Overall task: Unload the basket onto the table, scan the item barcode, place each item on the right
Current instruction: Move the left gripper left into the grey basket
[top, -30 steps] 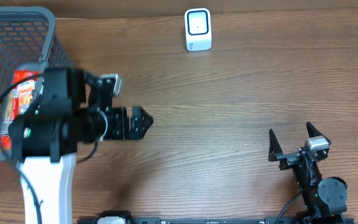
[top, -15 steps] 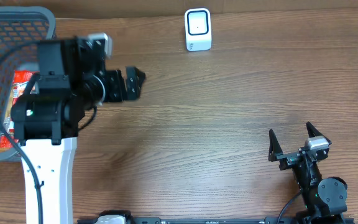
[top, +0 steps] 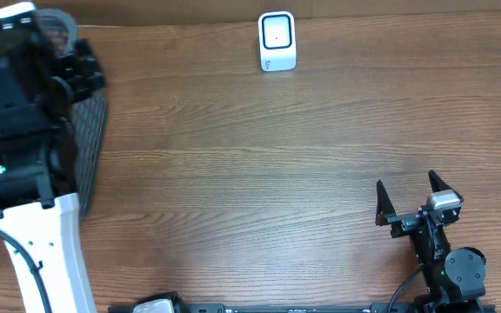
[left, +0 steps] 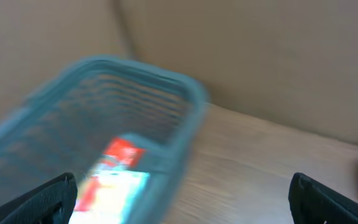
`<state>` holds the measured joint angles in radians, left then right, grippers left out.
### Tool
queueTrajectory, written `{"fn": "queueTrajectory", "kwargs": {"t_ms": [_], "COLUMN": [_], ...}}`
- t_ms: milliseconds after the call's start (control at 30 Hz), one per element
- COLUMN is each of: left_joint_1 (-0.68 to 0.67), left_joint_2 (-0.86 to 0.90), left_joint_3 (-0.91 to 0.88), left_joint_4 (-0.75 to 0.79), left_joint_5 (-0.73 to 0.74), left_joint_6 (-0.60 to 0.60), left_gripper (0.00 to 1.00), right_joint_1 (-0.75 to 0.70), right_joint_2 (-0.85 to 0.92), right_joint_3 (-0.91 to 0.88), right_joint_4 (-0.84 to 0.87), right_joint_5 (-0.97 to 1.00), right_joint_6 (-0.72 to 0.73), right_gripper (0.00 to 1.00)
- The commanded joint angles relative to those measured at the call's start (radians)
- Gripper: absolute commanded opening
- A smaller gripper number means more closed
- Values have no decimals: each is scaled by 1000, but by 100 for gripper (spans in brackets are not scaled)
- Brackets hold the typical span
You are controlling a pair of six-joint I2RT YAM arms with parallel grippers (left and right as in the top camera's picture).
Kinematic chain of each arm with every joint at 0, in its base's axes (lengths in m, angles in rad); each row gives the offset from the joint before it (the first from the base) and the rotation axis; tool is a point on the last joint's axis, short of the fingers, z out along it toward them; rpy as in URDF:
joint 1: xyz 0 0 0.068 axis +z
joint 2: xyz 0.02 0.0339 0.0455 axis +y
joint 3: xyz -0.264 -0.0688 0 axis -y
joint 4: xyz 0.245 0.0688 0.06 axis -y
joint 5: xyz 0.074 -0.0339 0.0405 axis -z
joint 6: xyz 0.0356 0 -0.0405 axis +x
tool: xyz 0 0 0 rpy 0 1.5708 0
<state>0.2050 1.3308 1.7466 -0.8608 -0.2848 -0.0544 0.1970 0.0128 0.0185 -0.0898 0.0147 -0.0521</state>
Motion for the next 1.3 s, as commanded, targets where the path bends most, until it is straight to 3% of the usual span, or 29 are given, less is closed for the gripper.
{"fn": "queueTrajectory", "kwargs": {"t_ms": [0,133,333,533,833,1133,1267], "left_joint_1": [122,285,515,649,646,578,539], "left_joint_2": [1,40,149,296,507,608,647], "left_joint_3": [24,24,24,24,24,23,23], "left_joint_4": [17,21,24,36,34,22,9], "left_joint_5": [-56,32,304,487,657,677,605], "left_joint_6": [64,93,122,309,486,595,601], "left_gripper": [100,99,100,100,99,100,100], "right_joint_1": [-3,-3,-3,-3,-3,-3,-3], "right_joint_2": [-10,-10,-10,-10,-10,-10,-10], "right_joint_3": [-11,-11,-11,-11,-11,-11,-11], "right_joint_4": [6,6,6,6,6,6,6], "right_joint_5": [-2,-2,-2,-2,-2,-2,-2], "right_joint_6": [-2,-2,-2,-2,-2,-2,-2], "right_gripper": [100,100,100,100,100,100,100]}}
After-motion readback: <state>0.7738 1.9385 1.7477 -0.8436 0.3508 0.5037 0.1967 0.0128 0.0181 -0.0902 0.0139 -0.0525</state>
